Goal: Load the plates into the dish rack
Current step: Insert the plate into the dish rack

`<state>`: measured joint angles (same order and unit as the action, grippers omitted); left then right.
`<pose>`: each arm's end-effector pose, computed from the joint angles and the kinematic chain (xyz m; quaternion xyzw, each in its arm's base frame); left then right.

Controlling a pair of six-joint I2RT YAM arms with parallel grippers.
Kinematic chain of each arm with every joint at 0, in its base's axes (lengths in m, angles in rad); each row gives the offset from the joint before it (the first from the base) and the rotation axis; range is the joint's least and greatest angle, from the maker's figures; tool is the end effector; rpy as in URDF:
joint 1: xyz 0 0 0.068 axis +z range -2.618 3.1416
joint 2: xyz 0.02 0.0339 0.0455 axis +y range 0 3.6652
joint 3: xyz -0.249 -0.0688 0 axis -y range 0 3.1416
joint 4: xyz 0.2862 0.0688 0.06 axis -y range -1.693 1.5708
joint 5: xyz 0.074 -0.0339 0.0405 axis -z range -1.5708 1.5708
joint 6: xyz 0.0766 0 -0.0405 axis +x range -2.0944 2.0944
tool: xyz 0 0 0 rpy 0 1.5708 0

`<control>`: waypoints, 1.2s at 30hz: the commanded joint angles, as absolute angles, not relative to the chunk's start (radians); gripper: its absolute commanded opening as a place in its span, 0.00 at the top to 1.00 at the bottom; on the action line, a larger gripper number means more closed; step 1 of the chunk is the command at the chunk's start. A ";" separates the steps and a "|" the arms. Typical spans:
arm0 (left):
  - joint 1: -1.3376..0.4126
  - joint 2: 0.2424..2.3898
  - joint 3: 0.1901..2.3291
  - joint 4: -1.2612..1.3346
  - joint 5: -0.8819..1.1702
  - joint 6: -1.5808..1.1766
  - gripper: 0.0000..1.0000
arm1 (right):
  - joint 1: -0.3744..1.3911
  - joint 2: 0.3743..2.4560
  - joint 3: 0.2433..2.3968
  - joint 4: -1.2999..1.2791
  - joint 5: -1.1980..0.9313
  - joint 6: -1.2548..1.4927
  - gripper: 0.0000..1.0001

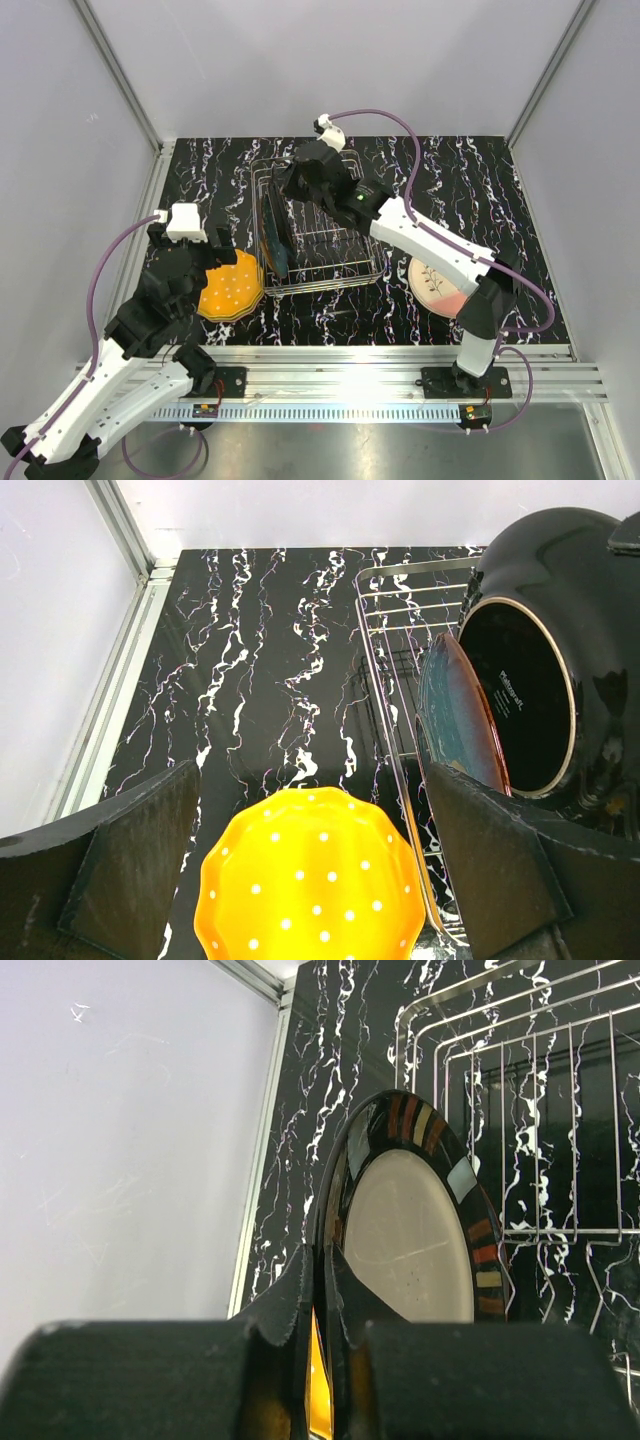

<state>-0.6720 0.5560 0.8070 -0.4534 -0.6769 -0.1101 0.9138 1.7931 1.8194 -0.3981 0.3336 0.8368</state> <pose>0.1878 -0.0881 0.3472 0.0010 0.7605 0.0106 0.6493 0.3227 0.3773 0.3707 0.0623 0.8172 0.3393 0.4618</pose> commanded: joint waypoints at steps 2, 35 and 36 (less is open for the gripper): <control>-0.670 0.542 0.799 -0.396 -0.677 -0.120 0.01 | 0.920 1.775 1.927 -0.278 0.364 0.859 1.00; -0.670 0.534 0.799 -0.394 -0.670 -0.121 0.01 | 0.922 1.772 1.907 -0.275 0.390 0.927 1.00; -0.670 0.534 0.799 -0.396 -0.670 -0.121 0.01 | 0.922 1.770 1.901 -0.270 0.388 0.933 1.00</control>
<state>-0.6720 0.5442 0.8070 -0.4530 -0.6765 -0.1104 0.9138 1.8137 1.8305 -0.3954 0.3550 0.8902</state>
